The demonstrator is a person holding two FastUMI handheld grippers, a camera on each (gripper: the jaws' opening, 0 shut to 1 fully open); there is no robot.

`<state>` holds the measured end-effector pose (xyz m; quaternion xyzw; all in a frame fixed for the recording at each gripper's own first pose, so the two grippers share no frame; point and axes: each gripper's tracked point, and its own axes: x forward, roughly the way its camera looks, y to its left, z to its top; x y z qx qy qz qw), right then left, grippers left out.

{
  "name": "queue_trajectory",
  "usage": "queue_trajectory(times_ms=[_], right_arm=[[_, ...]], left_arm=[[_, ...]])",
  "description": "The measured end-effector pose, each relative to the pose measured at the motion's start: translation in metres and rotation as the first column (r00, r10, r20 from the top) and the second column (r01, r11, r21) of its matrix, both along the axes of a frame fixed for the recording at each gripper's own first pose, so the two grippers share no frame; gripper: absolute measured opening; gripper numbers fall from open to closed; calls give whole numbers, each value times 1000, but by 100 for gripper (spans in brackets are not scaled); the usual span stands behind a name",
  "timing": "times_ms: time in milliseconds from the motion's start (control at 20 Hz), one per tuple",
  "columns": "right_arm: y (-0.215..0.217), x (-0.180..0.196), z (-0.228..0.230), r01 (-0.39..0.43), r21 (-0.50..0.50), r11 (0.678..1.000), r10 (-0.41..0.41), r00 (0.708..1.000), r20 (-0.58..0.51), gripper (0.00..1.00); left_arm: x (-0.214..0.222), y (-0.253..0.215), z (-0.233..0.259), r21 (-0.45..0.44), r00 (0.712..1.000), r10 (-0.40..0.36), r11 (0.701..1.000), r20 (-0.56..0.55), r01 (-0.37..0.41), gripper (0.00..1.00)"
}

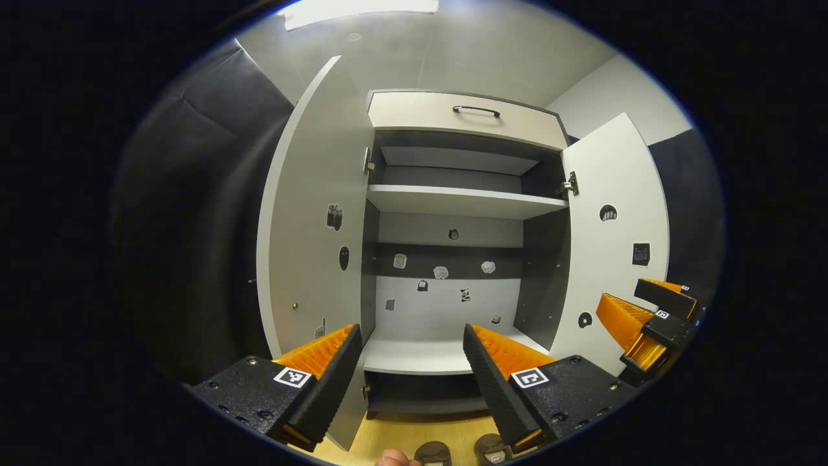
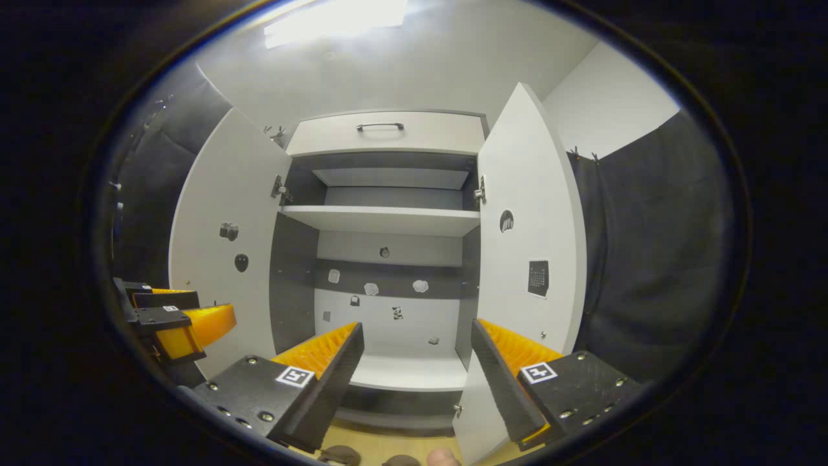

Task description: Grab one shoe with the right hand and put it into the shoe cabinet, grab the other shoe with the left hand and put it into the shoe cabinet; then close the right door with the right hand and the left door with the left hand.

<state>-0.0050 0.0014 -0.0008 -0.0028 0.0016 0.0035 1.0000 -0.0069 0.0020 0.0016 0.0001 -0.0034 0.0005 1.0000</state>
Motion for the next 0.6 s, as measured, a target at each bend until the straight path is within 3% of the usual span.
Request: queue_trajectory(times_ms=[250,400,600], right_arm=[[5,-2,-21,-8,10,1000,8,999,-36,100],[8,-8,-73,-31,4,1000,31,990,-138,100],[20,-26,-164,-78,3,997,75,947,-313,100]], left_arm=[[-1,2,1,0,1000,1,1000,-2,-1,96],[-2,6,1,1,1000,14,1000,0,-14,96],[-5,17,8,6,999,42,999,21,-42,96]])
